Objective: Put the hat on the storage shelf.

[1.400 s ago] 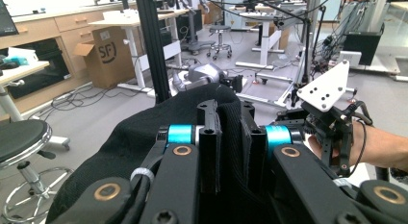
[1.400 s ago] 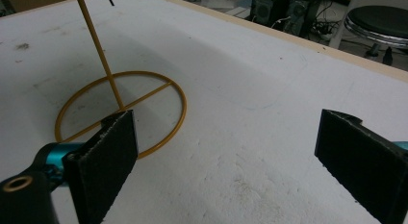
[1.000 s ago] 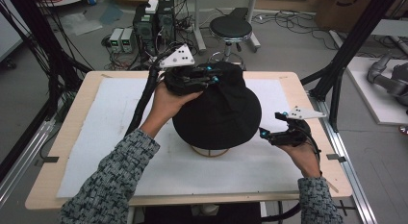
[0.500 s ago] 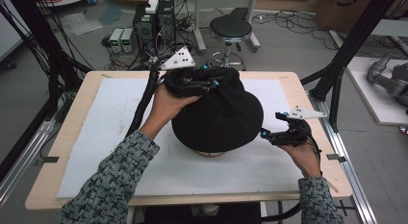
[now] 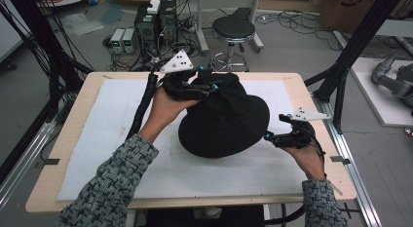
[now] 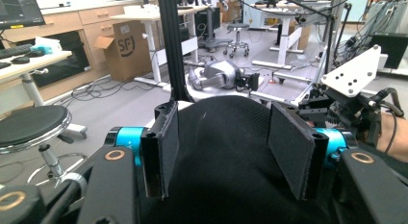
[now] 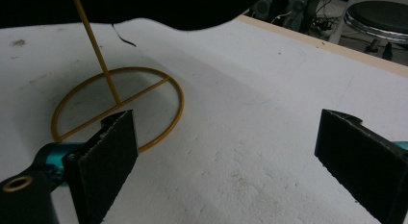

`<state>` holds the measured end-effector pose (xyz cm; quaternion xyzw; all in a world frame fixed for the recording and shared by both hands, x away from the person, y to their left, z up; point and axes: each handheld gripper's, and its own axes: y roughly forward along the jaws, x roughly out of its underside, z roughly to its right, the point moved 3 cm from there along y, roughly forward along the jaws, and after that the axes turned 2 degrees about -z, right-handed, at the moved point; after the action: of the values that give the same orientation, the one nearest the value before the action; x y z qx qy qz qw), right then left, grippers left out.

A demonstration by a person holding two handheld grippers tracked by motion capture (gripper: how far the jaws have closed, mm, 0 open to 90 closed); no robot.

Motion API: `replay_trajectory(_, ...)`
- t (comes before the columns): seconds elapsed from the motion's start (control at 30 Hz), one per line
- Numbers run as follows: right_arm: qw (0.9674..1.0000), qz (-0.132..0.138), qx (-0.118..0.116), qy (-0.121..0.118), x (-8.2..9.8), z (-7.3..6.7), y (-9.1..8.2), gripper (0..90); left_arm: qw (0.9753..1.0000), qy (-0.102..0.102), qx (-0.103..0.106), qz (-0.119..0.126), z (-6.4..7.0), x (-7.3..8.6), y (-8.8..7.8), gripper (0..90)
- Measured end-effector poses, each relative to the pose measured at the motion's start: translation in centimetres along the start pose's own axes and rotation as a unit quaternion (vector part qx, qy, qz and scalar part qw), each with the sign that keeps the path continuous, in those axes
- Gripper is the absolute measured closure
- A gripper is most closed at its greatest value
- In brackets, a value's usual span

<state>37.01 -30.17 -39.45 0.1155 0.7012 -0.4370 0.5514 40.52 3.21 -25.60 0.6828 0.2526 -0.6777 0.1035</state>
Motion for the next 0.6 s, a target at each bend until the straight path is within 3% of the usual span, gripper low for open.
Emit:
replay_trajectory(0.4,1.0,0.0,0.002,0.0,0.0,0.1,0.0,7.6,0.9999,-0.002,-0.013,0.004,-0.4,0.6,-2.0,41.6)
replay_trajectory(0.6,1.0,0.0,0.001,-0.002,0.0,0.0,0.1,7.6,0.9989,-0.013,-0.046,0.001,-1.4,2.3,-4.6,40.3)
